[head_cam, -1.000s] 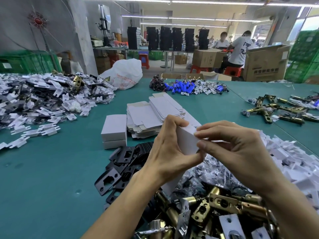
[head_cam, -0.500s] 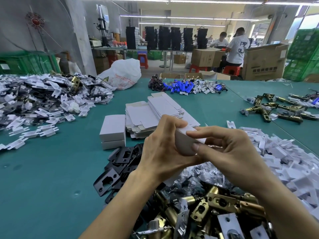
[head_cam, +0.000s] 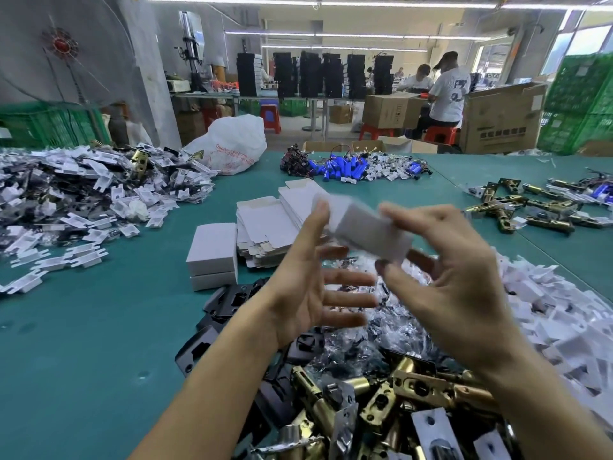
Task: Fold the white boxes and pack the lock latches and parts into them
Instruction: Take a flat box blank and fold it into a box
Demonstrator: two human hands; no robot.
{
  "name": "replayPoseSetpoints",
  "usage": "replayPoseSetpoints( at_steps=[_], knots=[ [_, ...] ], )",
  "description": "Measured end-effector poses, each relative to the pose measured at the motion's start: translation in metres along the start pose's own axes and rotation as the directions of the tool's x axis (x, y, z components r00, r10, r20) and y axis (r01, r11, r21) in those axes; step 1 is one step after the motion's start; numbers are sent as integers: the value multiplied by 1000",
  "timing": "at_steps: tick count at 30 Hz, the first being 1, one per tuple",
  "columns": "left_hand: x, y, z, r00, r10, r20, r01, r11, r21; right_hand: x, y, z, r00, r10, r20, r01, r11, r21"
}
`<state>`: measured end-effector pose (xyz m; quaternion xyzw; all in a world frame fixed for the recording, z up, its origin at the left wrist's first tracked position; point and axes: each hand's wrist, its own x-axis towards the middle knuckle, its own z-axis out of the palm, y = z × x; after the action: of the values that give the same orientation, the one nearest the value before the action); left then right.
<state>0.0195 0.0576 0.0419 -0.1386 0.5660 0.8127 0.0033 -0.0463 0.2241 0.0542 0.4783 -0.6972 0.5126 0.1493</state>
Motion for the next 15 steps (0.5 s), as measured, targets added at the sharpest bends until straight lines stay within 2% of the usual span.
replayPoseSetpoints(
  at_steps=[2, 4, 6, 10, 12, 15],
  knots=[
    [-1, -1, -2, 986, 32, 162, 0, 981, -196, -3, 0, 7, 992, -60, 115, 69, 995, -76],
    [-2, 1, -2, 982, 68, 177, 3, 927, -375, -4, 0, 10, 980, -66, 190, 87, 991, -105],
    [0, 1, -4, 987, 102, 127, -30, 879, -475, -4, -1, 10, 965, -26, 262, 52, 994, -94],
    [0, -1, 0, 984, 154, 86, -107, 909, -403, -4, -2, 8, 924, 33, 382, 18, 991, -129],
    [0, -4, 3, 985, 153, 79, -120, 938, -327, -3, -3, 7, 924, 77, 375, -18, 987, -158],
    [3, -9, 3, 978, 208, -19, -207, 951, -228, -4, 0, 5, 907, 137, 398, -54, 976, -213]
  ],
)
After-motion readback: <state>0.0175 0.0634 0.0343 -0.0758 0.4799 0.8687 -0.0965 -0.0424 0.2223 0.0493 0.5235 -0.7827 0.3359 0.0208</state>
